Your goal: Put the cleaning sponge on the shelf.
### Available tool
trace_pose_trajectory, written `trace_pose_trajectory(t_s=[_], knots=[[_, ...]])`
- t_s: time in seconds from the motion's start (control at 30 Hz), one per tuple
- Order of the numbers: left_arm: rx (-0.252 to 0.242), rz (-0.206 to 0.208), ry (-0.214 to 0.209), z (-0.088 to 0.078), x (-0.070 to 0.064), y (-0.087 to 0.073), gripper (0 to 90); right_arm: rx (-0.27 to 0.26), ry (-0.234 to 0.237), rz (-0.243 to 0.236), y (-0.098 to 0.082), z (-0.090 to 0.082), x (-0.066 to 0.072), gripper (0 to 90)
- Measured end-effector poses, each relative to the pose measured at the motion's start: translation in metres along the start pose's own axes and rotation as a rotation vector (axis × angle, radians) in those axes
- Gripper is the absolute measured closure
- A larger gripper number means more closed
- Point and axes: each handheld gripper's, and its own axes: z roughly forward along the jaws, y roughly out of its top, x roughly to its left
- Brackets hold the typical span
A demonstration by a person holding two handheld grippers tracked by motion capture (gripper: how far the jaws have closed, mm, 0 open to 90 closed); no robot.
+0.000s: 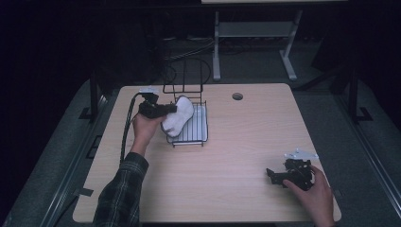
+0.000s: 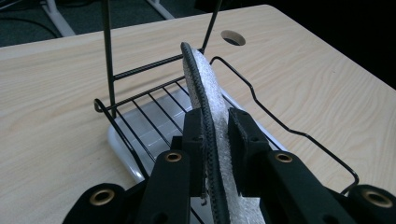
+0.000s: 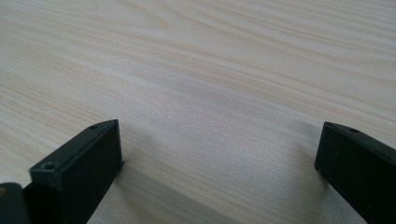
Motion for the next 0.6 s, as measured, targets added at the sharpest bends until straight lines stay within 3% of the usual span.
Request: trace_pose_trajectory(t_s=[0.37,0.6], knots=[[0.051,0.018,0.075,0.002,0.004,-0.004,63.3,0.001,0.000,0.001,0.000,0.000,0.000,0.2],[0.029,-0.003,0.101,-0.003,0.009,-0.012,57.9,0.000,0.000,0.001,0.000,0.000,0.000,0.2]])
